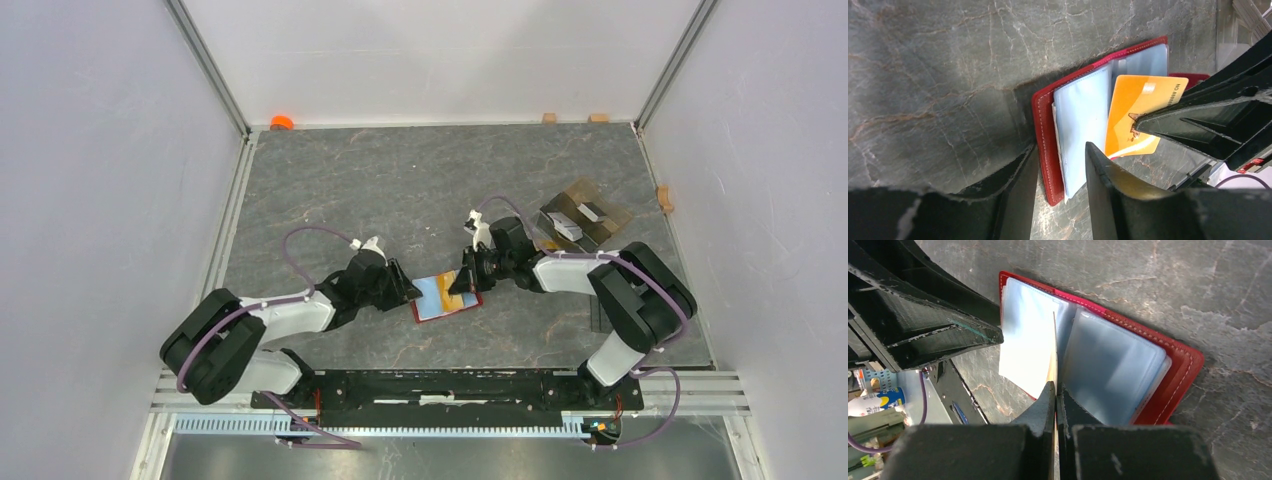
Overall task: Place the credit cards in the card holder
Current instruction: Insert the credit card into the card holder.
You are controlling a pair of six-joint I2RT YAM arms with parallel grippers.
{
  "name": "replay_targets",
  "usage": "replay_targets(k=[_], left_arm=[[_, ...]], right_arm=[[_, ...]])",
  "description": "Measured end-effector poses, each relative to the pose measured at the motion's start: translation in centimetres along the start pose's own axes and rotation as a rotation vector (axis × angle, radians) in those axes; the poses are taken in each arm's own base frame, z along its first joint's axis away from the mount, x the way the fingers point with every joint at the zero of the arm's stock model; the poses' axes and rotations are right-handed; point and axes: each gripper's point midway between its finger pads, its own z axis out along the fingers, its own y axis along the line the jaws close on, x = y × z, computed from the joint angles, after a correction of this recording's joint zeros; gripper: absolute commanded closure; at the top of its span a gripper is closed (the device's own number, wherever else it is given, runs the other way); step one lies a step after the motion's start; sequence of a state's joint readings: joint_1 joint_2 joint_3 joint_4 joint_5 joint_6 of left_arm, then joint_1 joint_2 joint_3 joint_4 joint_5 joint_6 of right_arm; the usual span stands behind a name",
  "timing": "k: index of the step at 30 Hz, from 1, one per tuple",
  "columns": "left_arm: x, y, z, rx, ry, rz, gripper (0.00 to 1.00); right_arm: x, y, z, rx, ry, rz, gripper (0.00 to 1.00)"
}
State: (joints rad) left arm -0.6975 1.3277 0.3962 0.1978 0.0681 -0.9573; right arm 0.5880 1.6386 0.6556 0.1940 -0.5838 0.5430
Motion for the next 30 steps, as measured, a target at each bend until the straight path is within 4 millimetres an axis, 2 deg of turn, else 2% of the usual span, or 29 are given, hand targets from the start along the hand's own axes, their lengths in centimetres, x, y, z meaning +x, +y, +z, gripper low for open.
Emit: replay_targets(k=[12,30], left_arm=[[-0.4,0.0,1.2,-0.002,-0.002,0.009,0.69],[-0.7,-0.3,2.0,0.013,-0.011,0.020,0.73]], right_arm=[[0.6,-1.7,0.2,0.047,-0.009,0.130,1.00],[0.9,-2.7,-0.4,0.108,-0.049,0.234,1.00]])
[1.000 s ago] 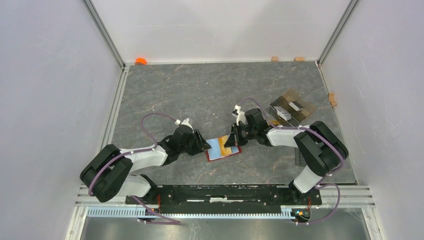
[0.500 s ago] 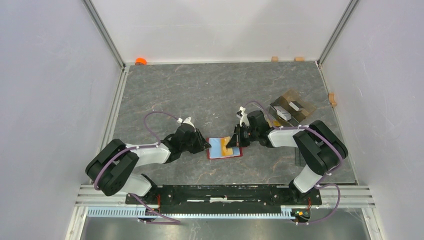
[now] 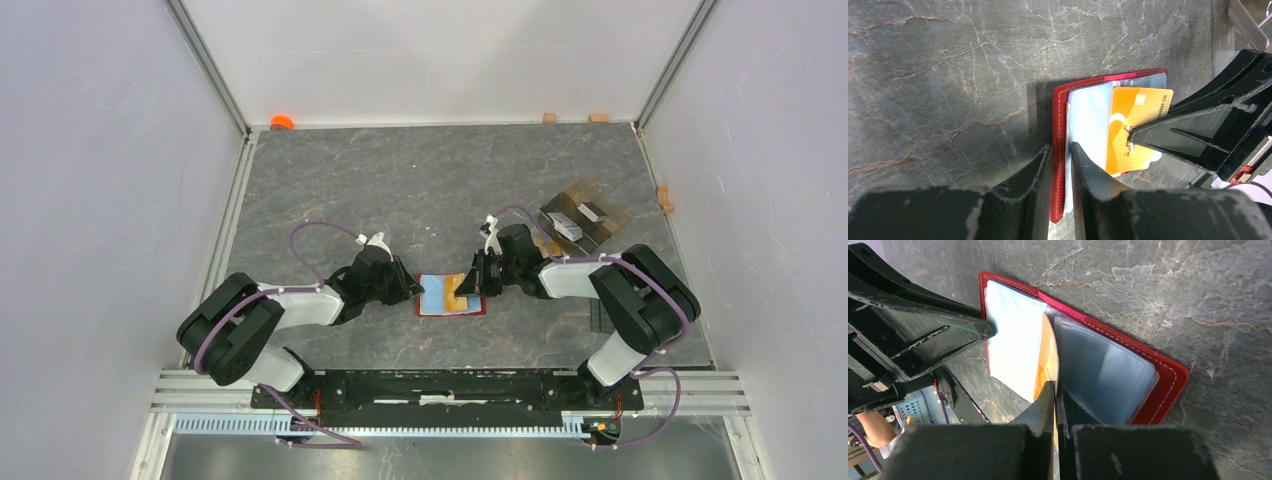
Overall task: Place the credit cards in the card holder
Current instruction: Insert the credit card into the card holder.
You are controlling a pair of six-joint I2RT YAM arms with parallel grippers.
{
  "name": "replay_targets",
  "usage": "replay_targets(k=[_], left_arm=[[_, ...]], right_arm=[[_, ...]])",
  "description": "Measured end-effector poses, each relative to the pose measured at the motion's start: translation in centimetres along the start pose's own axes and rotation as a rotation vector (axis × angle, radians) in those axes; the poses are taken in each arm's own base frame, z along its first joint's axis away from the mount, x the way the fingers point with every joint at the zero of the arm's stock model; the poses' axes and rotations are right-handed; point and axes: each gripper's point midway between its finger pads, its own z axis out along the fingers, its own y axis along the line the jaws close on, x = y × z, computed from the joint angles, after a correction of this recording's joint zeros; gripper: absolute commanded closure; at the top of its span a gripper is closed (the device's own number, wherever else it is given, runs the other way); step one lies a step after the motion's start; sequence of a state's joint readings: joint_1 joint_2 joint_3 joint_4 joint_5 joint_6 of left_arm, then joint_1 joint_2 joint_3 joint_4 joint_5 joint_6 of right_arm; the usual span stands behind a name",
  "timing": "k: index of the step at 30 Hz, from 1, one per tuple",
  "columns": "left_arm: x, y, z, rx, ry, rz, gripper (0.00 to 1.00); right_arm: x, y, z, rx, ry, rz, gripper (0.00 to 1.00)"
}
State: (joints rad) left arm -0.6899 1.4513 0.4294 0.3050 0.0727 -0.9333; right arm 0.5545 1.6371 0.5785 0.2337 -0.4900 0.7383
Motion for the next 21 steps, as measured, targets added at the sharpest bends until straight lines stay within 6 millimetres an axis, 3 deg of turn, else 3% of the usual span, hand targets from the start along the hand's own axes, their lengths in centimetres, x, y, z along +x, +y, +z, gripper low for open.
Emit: replay_targets(k=[21], left_arm=[[-0.16,-0.28,0.58,0.023,-0.006,0.000,0.81]], right_arm=[[0.23,0.35,0.54,-0.013,-0.005,0.080,1.00]])
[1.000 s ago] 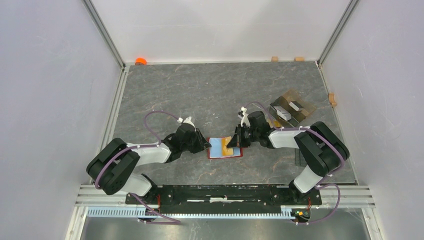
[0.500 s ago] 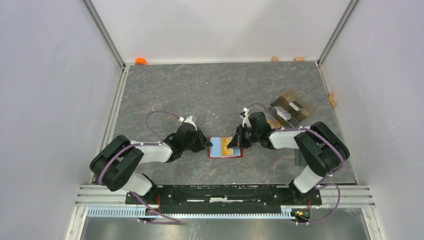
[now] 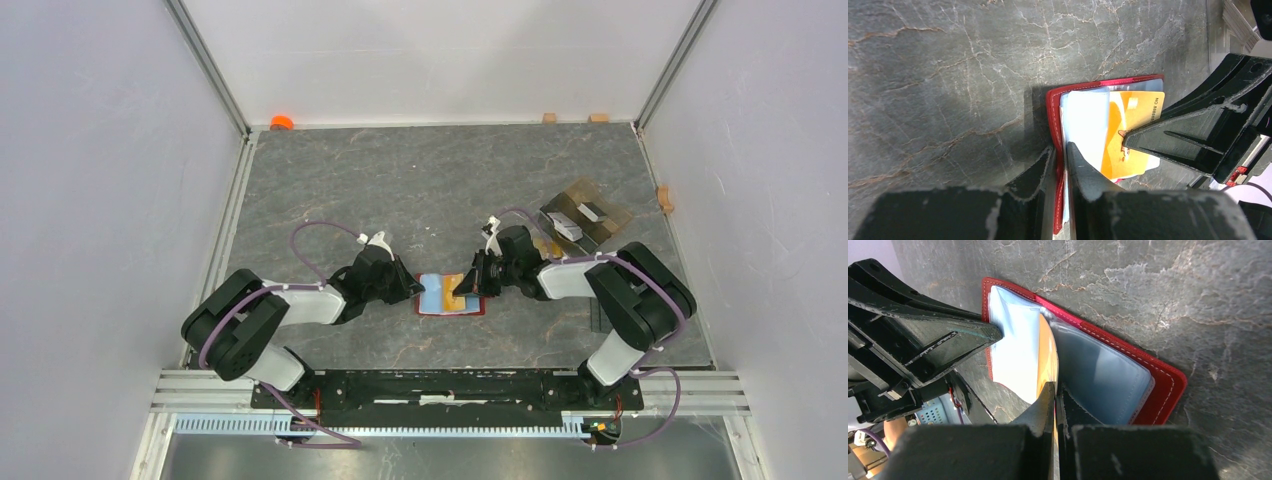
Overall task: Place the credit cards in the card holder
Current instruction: Insert the credit card into the card holder.
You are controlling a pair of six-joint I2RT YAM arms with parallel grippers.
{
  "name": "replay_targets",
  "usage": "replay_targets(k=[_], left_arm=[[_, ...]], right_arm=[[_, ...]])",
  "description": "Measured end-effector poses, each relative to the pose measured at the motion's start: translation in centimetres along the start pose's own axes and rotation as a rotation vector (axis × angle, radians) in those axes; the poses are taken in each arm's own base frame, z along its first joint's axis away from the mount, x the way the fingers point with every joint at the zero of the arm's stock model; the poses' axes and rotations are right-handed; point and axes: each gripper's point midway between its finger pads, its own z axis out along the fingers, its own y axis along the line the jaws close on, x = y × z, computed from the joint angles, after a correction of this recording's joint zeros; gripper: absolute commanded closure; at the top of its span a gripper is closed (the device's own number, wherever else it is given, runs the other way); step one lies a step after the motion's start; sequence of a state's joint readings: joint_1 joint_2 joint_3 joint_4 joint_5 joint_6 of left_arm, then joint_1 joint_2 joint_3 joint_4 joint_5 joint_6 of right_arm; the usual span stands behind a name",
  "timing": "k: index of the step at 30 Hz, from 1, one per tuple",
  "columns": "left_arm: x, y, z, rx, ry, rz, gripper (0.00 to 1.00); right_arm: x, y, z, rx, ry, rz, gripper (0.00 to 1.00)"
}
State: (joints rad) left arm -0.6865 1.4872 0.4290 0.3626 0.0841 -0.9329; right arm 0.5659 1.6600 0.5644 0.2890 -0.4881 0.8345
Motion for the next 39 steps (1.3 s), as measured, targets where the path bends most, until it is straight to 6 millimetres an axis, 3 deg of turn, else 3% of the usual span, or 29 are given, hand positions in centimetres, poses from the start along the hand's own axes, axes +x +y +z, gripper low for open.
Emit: replay_targets(k=[15,21,25,39], left_arm=[[-0.4,0.4,-0.2,-0.010,-0.022,0.034,0.82],[-0.4,0.2,-0.3,0.000,-0.024,0.041,0.58],[-0.4,0.0,-1.0,0.005,-0.020,0.055,0.51],[0.2,1.2,-2.3,-0.044,0.013,0.100,0.61]], right_arm=[[0.1,0.6,0.7,-0.035,-0.012,0.016,1.00],[0.3,0.7,0.8,-0.038,-0.026,0.021,1.00],[0.6,1.0,1.0,-0.032,-0.028,0.007,1.00],[0.6,1.0,1.0,-0.021,-0.027,0.005,1.00]])
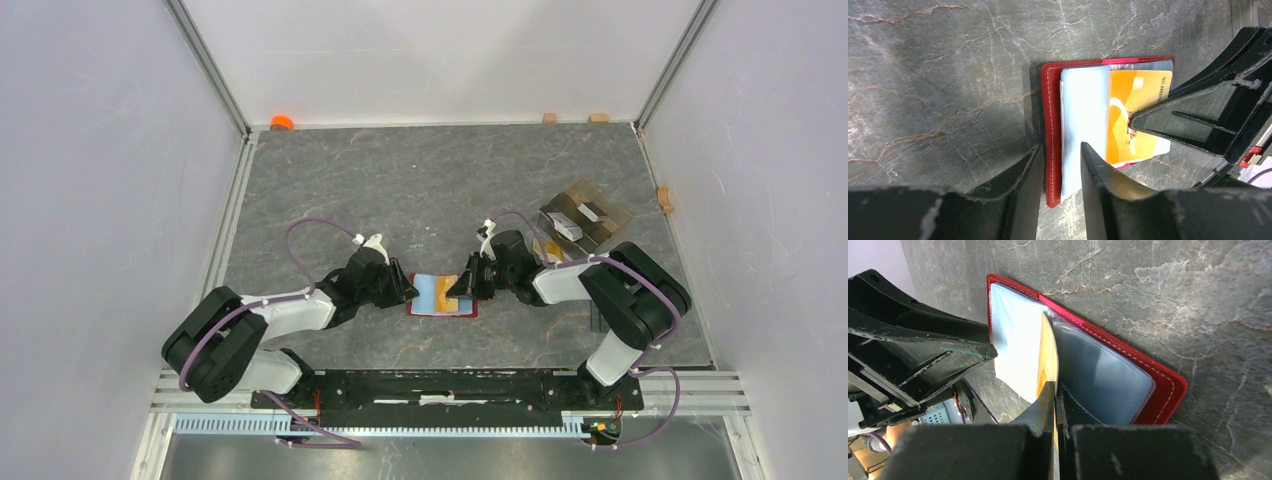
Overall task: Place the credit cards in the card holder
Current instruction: Insert the credit card into the card holder.
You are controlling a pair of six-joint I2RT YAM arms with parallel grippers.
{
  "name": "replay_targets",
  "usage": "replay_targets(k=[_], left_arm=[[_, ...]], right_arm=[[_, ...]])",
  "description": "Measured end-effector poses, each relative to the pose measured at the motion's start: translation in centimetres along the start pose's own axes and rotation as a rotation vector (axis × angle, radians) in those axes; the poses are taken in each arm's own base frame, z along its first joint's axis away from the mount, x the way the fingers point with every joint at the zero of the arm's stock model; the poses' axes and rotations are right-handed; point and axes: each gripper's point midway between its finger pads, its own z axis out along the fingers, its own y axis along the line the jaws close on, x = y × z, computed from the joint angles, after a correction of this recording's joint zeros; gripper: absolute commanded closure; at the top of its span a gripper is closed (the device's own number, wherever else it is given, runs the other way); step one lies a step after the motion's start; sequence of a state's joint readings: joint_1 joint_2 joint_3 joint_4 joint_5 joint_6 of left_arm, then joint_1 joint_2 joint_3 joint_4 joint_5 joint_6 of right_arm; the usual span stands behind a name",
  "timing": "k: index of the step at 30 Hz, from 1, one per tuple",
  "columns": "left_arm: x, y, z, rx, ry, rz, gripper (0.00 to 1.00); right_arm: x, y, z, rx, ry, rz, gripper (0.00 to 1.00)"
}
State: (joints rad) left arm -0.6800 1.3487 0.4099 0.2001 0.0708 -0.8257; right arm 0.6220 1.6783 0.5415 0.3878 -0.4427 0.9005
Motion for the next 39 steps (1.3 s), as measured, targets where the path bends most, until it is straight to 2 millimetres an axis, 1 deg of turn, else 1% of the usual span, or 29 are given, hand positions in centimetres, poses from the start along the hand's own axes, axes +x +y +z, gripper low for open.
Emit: replay_targets(k=[7,15,24,27,28,30,34,36,39], left_arm=[[0.1,-0.2,0.7,0.021,0.008,0.003,0.75],[0.2,-0.2,1.0,0.033,0.012,0.003,0.77],[0.3,-0.3,1.3,0.049,0.014,0.001,0.85],[0.3,-0.3,1.3,0.051,0.013,0.001,0.86],[0.3,-0.3,1.3,0.050,0.013,0.001,0.85],[0.2,-0.3,1.3,0.051,0.012,0.001,0.81],[0.2,-0.3,1.2,0.051,0.007,0.001,0.65],[0.1,-0.5,1.1,0.056,0.005,0.008,0.61],[0.1,-0.6,0.8,0.055,0.003,0.019,0.59]], right_arm=[[0.0,0.1,0.0,-0.001,0.000,0.000,1.00],[0.1,0.2,0.1,-0.010,-0.009,0.019,1.00],[0.2,0.3,0.1,-0.030,-0.031,0.055,1.00],[0.2,0.4,0.2,-0.034,-0.036,0.065,1.00],[0.3,0.3,0.1,-0.035,-0.039,0.068,1.00],[0.3,0.3,0.1,-0.038,-0.046,0.075,1.00],[0.4,0.4,0.1,-0.036,-0.054,0.081,1.00],[0.6,0.5,0.2,-0.036,-0.051,0.077,1.00],[0.9,0.6,0.4,-0.034,-0.047,0.069,1.00]])
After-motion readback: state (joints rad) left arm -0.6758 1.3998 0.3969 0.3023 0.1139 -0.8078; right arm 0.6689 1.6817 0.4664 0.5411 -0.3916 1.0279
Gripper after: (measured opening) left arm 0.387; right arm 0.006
